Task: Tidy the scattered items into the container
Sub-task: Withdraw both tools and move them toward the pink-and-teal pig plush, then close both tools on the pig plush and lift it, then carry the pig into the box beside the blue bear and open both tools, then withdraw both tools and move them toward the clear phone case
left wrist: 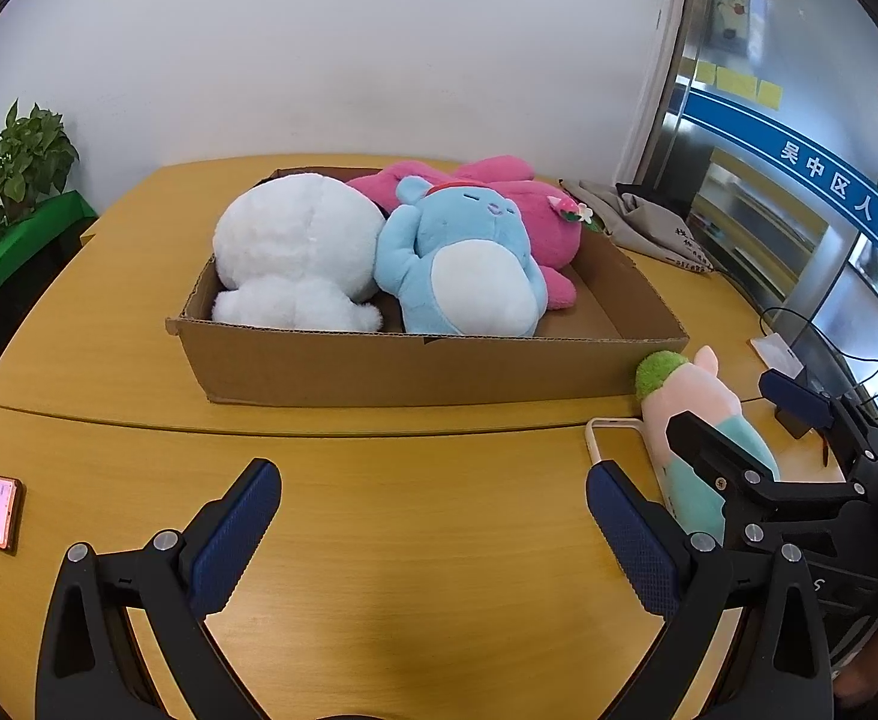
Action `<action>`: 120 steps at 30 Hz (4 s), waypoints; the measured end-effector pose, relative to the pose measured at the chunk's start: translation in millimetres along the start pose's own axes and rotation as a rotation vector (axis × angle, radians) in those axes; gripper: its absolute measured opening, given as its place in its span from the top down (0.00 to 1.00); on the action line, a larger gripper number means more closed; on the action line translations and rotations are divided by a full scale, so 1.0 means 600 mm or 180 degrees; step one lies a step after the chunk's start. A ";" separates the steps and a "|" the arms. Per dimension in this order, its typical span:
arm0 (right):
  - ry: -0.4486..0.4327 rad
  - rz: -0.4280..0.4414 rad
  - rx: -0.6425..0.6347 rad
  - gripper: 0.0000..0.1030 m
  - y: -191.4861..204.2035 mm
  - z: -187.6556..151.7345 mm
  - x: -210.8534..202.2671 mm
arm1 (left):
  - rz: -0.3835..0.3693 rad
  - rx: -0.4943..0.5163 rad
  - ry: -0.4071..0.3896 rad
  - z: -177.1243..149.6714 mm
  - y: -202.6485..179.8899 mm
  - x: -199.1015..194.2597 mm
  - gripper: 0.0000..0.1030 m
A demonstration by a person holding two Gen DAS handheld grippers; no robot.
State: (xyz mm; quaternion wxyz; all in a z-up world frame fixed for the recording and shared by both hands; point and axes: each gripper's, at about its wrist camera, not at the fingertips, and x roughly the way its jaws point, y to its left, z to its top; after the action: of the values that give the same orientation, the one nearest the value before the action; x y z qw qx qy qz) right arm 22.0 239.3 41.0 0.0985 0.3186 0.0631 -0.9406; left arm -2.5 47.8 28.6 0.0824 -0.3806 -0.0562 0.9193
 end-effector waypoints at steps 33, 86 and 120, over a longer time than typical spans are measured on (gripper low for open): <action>0.0304 -0.0025 0.0519 0.00 -0.187 -0.089 0.007 | -0.0807 -0.0084 0.0526 0.050 -0.108 0.121 0.00; 0.0022 0.0354 0.0252 0.24 -0.195 0.040 0.227 | -0.0945 0.0853 0.0921 0.321 -0.246 0.461 0.18; -0.0118 -0.0006 0.0248 0.00 -0.108 0.002 0.035 | 0.0119 0.0428 -0.0110 0.071 -0.086 0.042 0.00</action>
State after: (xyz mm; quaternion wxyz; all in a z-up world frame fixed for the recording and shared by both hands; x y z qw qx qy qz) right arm -10.0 299.1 32.7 0.0863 0.3047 0.0249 -0.9482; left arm -45.0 101.3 49.6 0.0896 -0.3593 0.0113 0.9289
